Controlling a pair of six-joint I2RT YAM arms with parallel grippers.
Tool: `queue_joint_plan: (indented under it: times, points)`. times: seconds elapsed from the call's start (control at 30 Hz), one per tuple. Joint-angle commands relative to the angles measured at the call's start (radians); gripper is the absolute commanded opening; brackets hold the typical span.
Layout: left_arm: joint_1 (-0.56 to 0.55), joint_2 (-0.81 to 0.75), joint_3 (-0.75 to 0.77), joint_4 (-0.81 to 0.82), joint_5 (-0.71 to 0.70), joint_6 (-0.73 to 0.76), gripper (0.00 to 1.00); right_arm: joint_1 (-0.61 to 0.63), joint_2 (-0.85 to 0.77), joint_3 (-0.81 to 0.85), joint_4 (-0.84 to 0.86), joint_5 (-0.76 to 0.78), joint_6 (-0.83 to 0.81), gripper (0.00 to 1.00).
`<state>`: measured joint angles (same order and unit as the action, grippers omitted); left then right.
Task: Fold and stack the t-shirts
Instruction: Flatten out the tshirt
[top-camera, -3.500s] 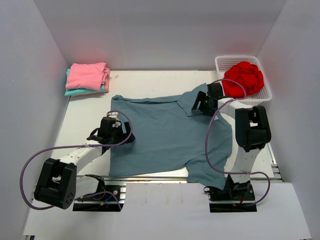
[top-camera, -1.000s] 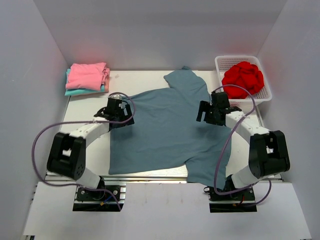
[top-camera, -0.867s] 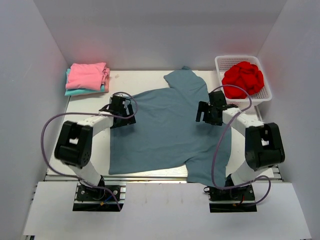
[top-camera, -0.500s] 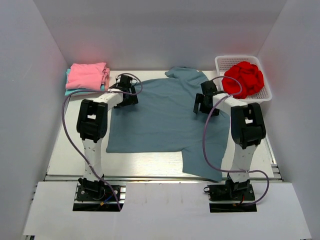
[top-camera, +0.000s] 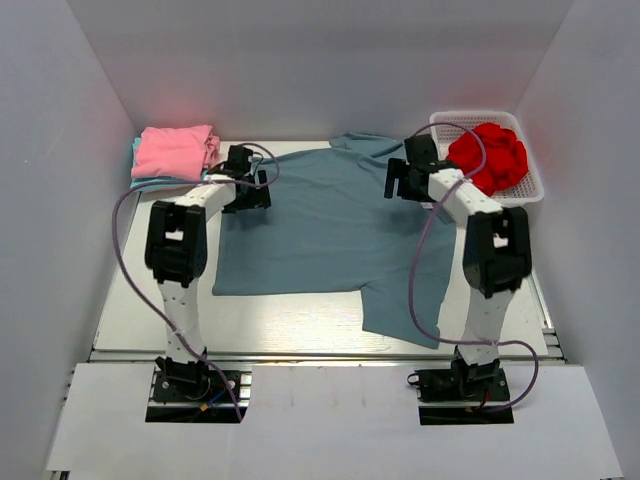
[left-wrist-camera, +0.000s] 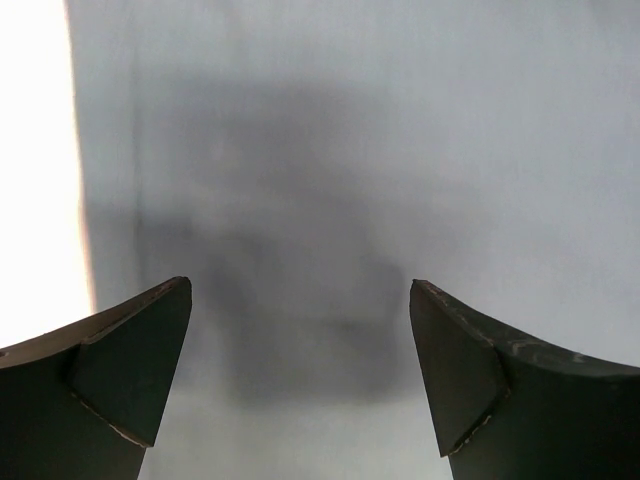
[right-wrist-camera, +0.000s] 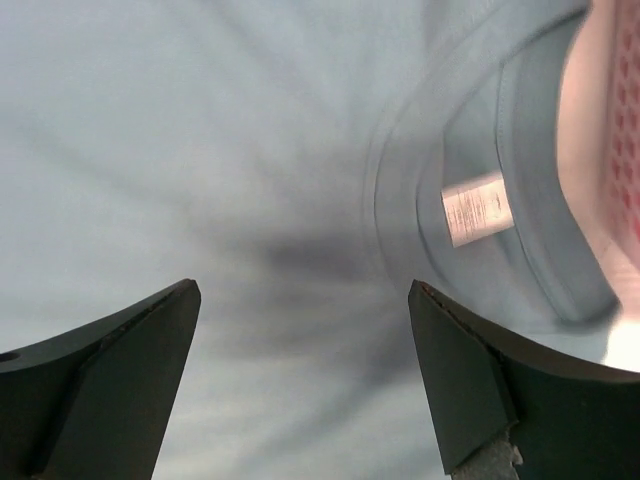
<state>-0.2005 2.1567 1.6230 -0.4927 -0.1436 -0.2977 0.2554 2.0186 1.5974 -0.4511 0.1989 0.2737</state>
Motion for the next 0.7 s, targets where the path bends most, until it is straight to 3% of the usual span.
queue_joint_plan:
  times: [0.0, 0.1, 0.23, 0.33, 0.47, 0.67]
  points:
    - [-0.008, -0.265, -0.093, -0.003, 0.049, 0.025, 1.00, 0.001, -0.211, -0.114, 0.066, -0.088, -0.040, 0.90]
    - [-0.017, -0.461, -0.244, -0.003, 0.033, -0.010, 1.00, 0.004, -0.382, -0.281, 0.133, -0.139, -0.021, 0.90]
    - [-0.002, -0.703, -0.483, -0.099, -0.005, -0.215, 1.00, -0.002, -0.605, -0.479, 0.166, -0.167, 0.060, 0.90]
    - [-0.002, -0.895, -0.667, -0.182, -0.123, -0.335, 1.00, -0.002, -0.691, -0.577, 0.207, -0.161, 0.099, 0.90]
    - [0.007, -1.072, -0.848, -0.257, -0.180, -0.434, 1.00, -0.001, -0.784, -0.632, 0.218, -0.162, 0.147, 0.90]
    - [0.007, -1.161, -0.975, -0.233, -0.189, -0.506, 0.98, -0.002, -0.834, -0.727, 0.226, -0.242, 0.163, 0.90]
